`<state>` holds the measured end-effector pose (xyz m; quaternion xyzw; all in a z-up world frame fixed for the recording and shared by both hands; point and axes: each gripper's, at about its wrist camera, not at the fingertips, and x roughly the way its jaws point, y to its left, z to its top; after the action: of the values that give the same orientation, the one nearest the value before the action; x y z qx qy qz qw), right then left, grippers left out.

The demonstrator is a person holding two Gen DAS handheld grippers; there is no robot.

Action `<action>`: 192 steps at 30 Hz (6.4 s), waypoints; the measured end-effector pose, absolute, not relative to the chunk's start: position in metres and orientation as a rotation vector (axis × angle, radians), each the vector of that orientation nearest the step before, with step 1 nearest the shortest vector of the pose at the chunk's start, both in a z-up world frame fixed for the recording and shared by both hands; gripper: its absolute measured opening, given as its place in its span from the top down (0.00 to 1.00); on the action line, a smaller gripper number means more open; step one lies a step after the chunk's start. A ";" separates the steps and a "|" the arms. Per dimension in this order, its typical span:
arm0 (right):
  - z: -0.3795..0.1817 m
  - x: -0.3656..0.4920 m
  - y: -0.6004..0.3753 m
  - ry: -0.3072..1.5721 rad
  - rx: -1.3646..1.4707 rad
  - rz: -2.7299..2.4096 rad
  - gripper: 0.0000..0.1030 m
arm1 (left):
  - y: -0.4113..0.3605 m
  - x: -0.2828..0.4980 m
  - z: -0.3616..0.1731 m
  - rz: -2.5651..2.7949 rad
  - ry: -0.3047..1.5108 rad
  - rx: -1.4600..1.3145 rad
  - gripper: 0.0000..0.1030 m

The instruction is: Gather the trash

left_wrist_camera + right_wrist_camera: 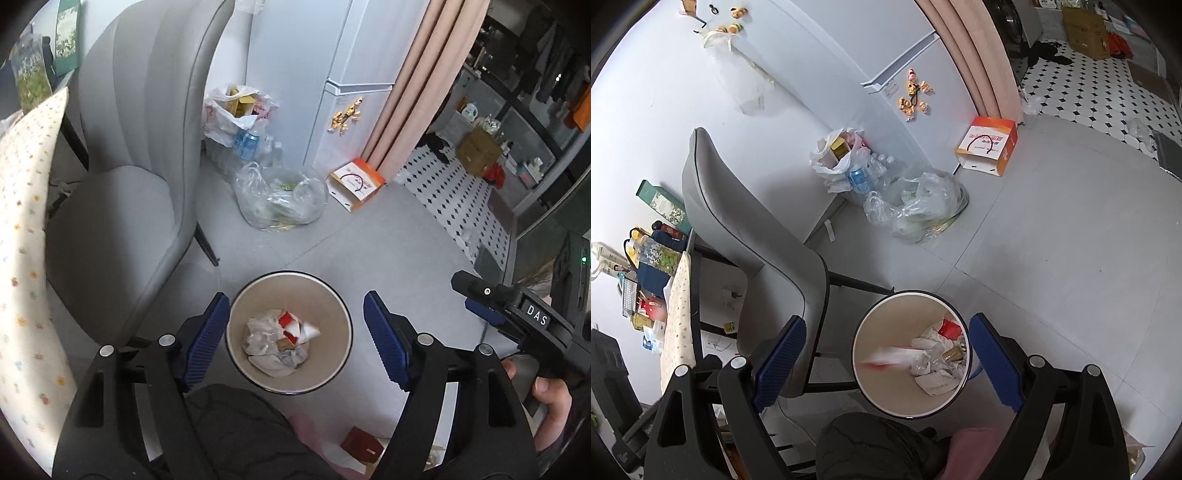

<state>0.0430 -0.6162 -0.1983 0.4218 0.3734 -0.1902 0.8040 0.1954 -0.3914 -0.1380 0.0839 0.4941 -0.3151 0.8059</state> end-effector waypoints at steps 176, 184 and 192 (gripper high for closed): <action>0.031 0.004 -0.288 0.593 0.117 0.061 0.07 | -0.032 0.025 0.045 -0.029 0.501 -0.081 0.06; 0.029 0.006 -0.290 0.596 0.121 0.060 0.07 | -0.035 0.025 0.044 -0.035 0.503 -0.073 0.06; 0.028 0.007 -0.290 0.601 0.122 0.055 0.07 | -0.035 0.025 0.042 -0.038 0.515 -0.076 0.06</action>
<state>0.0065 -0.2902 0.0278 0.0600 0.2956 0.0269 0.9530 0.0255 -0.0348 0.0425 -0.0376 0.2545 -0.0190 0.9662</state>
